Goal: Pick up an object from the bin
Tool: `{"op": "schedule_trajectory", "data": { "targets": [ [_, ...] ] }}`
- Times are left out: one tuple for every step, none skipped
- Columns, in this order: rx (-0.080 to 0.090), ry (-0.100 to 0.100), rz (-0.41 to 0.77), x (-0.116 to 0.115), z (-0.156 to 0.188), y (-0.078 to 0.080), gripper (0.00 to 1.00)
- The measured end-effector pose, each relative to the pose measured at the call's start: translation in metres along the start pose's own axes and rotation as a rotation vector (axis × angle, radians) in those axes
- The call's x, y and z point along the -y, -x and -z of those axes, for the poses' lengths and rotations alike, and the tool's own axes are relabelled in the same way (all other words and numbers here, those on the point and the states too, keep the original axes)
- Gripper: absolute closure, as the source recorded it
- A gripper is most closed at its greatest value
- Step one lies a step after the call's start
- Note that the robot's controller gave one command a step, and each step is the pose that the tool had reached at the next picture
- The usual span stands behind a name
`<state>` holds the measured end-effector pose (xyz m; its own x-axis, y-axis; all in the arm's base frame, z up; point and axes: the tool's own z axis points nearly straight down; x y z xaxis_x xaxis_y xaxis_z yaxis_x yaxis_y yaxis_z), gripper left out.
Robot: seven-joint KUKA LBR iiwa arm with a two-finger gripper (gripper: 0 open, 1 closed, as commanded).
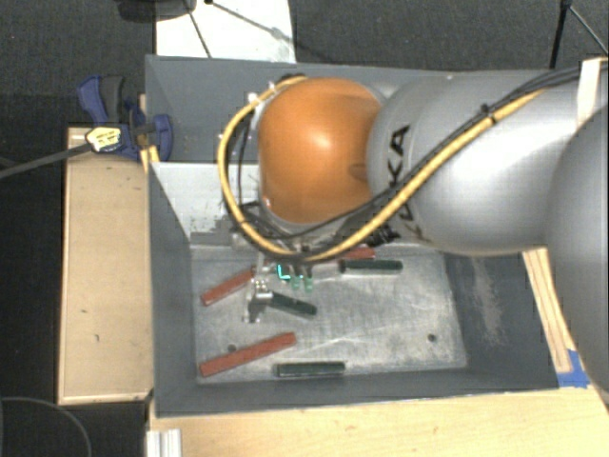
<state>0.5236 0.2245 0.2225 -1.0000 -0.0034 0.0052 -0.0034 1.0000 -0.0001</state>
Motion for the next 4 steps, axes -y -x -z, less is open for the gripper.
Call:
{"op": "schedule_trajectory", "data": {
  "targets": [
    [0.007,0.002,-0.006,0.001,0.004,0.002,0.0],
    [0.012,0.003,0.029,0.018,-0.059,0.015,0.0],
    [0.004,0.001,-0.003,0.039,-0.073,0.031,0.0],
    [0.008,0.001,0.026,0.052,-0.075,0.034,0.0]
  ]
}}
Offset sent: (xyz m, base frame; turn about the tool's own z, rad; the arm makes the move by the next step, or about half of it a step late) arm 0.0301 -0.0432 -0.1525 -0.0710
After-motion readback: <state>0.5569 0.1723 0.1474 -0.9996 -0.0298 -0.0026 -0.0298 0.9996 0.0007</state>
